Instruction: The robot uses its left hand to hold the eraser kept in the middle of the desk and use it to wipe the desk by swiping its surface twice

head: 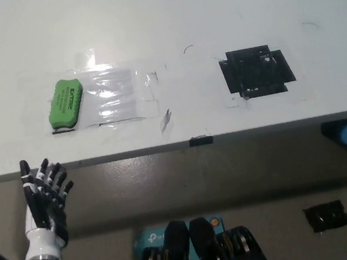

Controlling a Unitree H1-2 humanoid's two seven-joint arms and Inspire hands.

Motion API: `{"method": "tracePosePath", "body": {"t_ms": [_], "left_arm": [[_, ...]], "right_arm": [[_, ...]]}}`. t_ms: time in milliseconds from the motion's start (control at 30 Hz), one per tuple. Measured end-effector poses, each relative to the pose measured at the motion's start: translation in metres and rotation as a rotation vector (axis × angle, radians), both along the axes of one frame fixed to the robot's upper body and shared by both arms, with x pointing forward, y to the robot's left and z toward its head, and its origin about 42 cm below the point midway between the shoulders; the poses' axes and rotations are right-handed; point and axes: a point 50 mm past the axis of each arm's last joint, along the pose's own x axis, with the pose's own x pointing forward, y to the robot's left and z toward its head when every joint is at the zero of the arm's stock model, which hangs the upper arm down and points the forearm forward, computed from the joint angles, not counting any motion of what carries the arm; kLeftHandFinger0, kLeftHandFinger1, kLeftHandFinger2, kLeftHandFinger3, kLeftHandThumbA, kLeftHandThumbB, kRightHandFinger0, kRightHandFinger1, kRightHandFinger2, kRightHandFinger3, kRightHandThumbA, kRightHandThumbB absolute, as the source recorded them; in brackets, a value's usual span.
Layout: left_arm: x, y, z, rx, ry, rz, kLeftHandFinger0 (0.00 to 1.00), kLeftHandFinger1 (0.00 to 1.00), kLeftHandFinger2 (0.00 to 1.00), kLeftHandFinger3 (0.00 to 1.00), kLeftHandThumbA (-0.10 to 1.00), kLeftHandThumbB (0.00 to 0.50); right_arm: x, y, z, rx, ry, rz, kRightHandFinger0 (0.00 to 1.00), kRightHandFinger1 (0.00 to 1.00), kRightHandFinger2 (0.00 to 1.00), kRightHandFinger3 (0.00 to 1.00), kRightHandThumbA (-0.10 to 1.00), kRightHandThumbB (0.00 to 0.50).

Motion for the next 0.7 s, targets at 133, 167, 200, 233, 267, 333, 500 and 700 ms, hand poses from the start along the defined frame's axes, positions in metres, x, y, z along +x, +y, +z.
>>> {"method": "tracePosePath", "body": {"t_ms": [133,167,200,233,267,333,500,700], "left_arm": [[-0.014,-0.006,0.027,0.028,-0.072,-0.044,1.00,1.00,1.00,1.00,1.00,0.126],[-0.018,-0.008,0.033,0.037,-0.093,-0.054,1.00,1.00,1.00,1.00,1.00,0.119],[-0.023,-0.011,0.044,0.049,-0.130,-0.072,1.00,1.00,1.00,1.00,1.00,0.123],[-0.026,-0.012,0.051,0.055,-0.150,-0.081,1.00,1.00,1.00,1.00,1.00,0.115],[-0.029,-0.014,0.058,0.061,-0.175,-0.095,1.00,1.00,1.00,1.00,1.00,0.128],[-0.036,-0.017,0.084,0.086,-0.263,-0.131,1.00,1.00,1.00,1.00,1.00,0.156],[-0.039,-0.009,0.137,0.202,-0.435,-0.179,1.00,1.00,1.00,1.00,1.00,0.176],[-0.006,0.009,0.191,0.433,-0.564,-0.149,1.00,1.00,1.00,1.00,1.00,0.093]], "right_arm": [[0.000,0.000,0.000,-0.002,0.001,0.000,0.97,0.97,0.91,0.95,1.00,0.049],[0.000,-0.001,0.000,-0.002,0.002,0.000,0.97,0.97,0.91,0.95,1.00,0.043],[0.000,0.000,0.000,-0.001,0.003,0.000,0.97,0.97,0.91,0.95,1.00,0.044],[0.000,0.000,0.000,-0.001,0.004,0.000,0.98,0.97,0.92,0.95,1.00,0.045],[0.000,0.000,0.000,-0.001,0.004,0.000,0.98,0.97,0.92,0.95,1.00,0.037],[0.000,0.000,0.000,0.000,0.008,0.001,0.98,0.97,0.92,0.95,1.00,0.058],[-0.001,-0.001,-0.001,0.000,0.014,0.001,0.98,0.97,0.91,0.94,1.00,0.066],[-0.005,-0.001,-0.005,0.001,0.032,0.000,0.99,0.97,0.92,0.96,1.00,0.064]]}}
